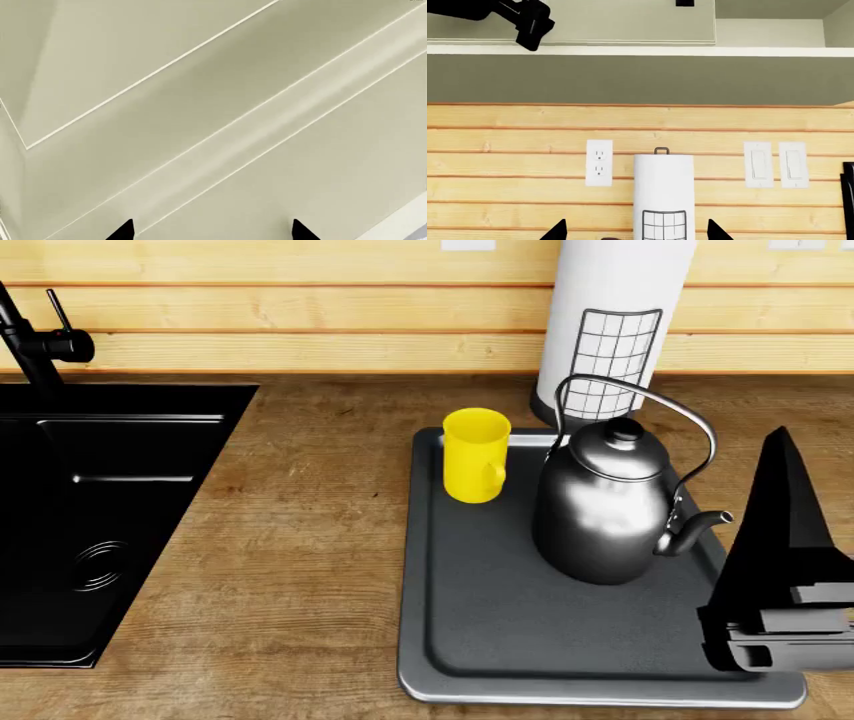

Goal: Pick the kettle from the counter and place it on the tray. Then pick the mug from the cabinet and place it on the tray. Then close the cabinet doors.

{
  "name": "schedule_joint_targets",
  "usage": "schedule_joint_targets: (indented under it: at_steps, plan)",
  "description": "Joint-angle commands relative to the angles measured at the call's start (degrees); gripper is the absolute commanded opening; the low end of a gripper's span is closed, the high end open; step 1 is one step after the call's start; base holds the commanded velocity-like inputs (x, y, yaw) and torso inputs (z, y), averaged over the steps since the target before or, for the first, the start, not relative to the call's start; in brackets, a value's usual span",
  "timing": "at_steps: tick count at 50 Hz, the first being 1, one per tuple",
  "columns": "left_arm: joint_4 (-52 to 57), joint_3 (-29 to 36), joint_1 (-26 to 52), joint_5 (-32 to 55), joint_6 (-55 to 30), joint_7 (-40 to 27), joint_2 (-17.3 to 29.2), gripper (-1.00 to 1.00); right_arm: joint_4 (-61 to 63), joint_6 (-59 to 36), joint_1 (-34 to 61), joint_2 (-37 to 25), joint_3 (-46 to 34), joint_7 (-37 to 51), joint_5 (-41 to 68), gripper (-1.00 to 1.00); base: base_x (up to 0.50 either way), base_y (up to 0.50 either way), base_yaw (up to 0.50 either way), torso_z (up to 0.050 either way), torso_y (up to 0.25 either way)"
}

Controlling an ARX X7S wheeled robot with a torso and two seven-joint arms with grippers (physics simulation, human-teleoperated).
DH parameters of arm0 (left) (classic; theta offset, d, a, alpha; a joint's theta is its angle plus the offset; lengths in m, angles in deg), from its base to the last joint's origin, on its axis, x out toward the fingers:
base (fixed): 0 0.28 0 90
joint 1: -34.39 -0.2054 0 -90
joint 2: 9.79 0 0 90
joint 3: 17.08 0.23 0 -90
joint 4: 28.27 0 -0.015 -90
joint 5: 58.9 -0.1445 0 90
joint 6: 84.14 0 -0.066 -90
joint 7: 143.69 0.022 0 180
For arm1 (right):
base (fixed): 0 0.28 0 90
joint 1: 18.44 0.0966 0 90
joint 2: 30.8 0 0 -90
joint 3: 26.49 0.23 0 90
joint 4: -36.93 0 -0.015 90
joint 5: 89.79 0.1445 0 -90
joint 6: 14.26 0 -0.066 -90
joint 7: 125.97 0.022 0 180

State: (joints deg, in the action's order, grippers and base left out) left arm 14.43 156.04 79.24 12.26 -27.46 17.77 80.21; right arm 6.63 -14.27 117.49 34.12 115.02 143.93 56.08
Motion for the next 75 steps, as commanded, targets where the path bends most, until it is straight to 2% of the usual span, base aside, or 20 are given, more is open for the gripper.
schedule_joint_targets:
  at_steps: [1,5,11,21,26,30,37,39,41,46,52,57,66,75]
  plan:
    - [-1.5,7.1,-8.2,15.2,-1.4,0.8,0.0,1.0,0.3,0.0,0.0,0.1,-0.4,0.1,-0.3,1.0,0.0,0.0,0.0,0.0,0.0]
    - [-2.5,5.7,-6.8,15.3,-0.2,2.0,0.2,1.0,0.3,0.0,0.3,0.3,-0.5,0.1,-0.3,1.0,0.01,0.0,0.0,0.0,0.0]
    - [10.6,-1.5,-3.9,18.4,5.3,-4.9,9.1,1.0,0.3,0.0,0.8,0.7,-1.2,0.1,-0.7,1.0,0.01,0.0,0.0,0.0,0.0]
    - [54.7,-13.0,-6.1,22.4,14.2,-30.2,33.4,1.0,0.3,0.0,3.6,0.8,-3.6,0.1,-2.1,1.0,0.0,0.0,0.0,0.0,0.0]
    - [78.6,-17.3,-13.0,22.6,21.2,-40.5,46.8,1.0,0.3,0.0,4.3,1.1,-3.7,0.1,-2.1,1.0,0.0,0.0,0.0,0.0,0.0]
    - [92.0,-18.8,-20.3,19.9,27.7,-44.4,54.8,1.0,0.3,0.0,4.5,1.0,-3.2,0.1,-2.0,1.0,0.0,0.0,0.0,0.0,0.0]
    - [107.2,-16.3,-33.3,6.9,32.7,-49.2,66.8,1.0,0.3,0.0,4.3,2.1,-3.0,0.1,-2.1,1.0,0.0,-0.05,0.0,0.0,0.0]
    - [107.3,-10.0,-34.4,1.2,39.6,-48.0,71.3,1.0,0.3,0.0,4.3,2.1,-2.1,0.1,-1.2,1.0,0.0,-0.5,0.0,0.0,0.0]
    - [107.3,0.4,-31.8,-4.3,46.4,-48.0,74.5,1.0,0.3,0.0,4.3,1.9,-1.3,0.1,-0.7,1.0,0.0,-0.5,0.0,0.0,0.0]
    - [107.3,24.1,-20.6,-11.8,58.6,-50.6,76.3,1.0,0.3,0.0,4.0,1.5,0.5,0.1,-0.1,1.0,0.0,-0.5,0.0,0.0,0.0]
    - [107.3,51.9,-0.3,-20.0,66.3,-58.3,72.4,1.0,0.3,0.0,4.0,1.2,0.9,0.1,0.3,1.0,0.0,-0.5,0.0,0.0,0.0]
    - [107.3,51.4,0.0,-20.6,65.6,-58.2,74.3,1.0,0.3,0.0,5.0,0.6,-0.1,0.1,-0.2,1.0,0.0,-0.5,0.0,0.0,0.0]
    - [107.3,54.3,0.0,-23.0,66.6,-59.3,75.4,1.0,0.3,0.0,5.1,0.5,0.9,0.1,-0.3,1.0,0.0,-0.5,0.0,0.0,0.0]
    - [107.2,56.9,-0.4,-25.1,67.2,-60.9,73.9,1.0,0.3,0.0,4.7,0.1,1.5,0.1,0.0,1.0,0.0,-0.5,0.0,0.0,0.0]
